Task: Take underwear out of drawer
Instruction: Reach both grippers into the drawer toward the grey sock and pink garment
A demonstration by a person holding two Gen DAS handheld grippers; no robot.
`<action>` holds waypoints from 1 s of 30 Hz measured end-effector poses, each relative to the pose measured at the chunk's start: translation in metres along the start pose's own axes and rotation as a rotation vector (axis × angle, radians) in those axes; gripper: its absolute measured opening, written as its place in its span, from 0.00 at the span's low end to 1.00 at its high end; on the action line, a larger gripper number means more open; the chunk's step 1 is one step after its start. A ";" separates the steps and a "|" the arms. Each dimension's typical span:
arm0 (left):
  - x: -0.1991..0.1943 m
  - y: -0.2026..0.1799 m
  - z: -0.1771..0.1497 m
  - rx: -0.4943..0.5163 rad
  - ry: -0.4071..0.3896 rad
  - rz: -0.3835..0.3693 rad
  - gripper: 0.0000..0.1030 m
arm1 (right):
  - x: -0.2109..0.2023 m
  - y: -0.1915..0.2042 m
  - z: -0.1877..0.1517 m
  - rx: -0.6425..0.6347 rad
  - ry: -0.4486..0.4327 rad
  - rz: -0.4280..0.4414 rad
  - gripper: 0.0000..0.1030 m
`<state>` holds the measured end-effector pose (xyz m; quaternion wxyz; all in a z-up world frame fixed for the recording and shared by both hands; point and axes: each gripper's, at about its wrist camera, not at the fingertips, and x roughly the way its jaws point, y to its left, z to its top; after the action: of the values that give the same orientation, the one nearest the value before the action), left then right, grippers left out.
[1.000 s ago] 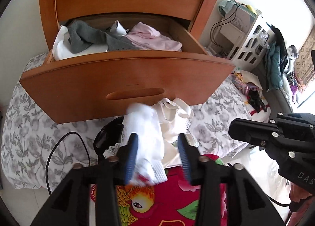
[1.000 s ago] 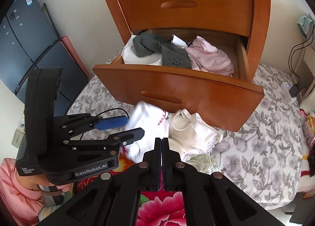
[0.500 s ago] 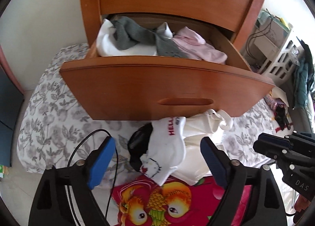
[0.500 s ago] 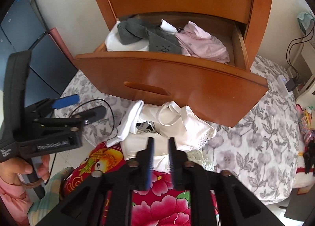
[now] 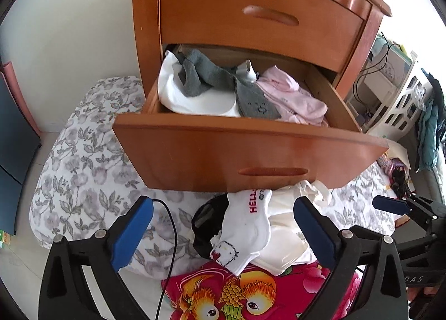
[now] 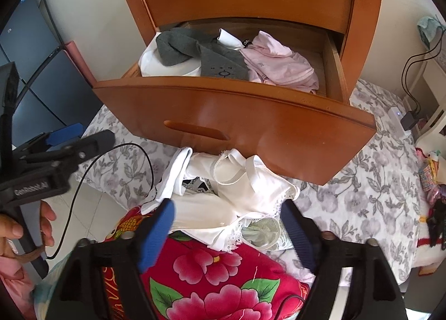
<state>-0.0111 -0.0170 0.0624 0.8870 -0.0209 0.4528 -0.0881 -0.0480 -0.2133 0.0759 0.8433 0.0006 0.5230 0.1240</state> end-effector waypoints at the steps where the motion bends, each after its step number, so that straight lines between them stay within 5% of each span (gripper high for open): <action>1: -0.002 0.001 0.002 -0.001 -0.006 -0.003 0.98 | 0.000 -0.001 0.001 0.000 -0.003 0.004 0.89; 3: -0.005 0.001 0.004 0.001 -0.015 -0.014 0.98 | 0.000 -0.001 0.002 0.000 -0.015 0.013 1.00; 11: -0.027 0.002 0.022 0.021 -0.093 -0.065 0.99 | -0.020 -0.003 0.012 -0.012 -0.092 0.031 1.00; 21: -0.061 0.017 0.096 0.057 -0.262 -0.122 1.00 | -0.072 -0.005 0.072 -0.056 -0.255 0.040 1.00; 30: -0.047 0.022 0.159 0.073 -0.268 -0.044 1.00 | -0.070 -0.020 0.134 -0.079 -0.265 -0.017 1.00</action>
<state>0.0936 0.0065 0.1913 0.9375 -0.0103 0.3261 -0.1206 0.0450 -0.2300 0.1964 0.9054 -0.0207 0.4016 0.1359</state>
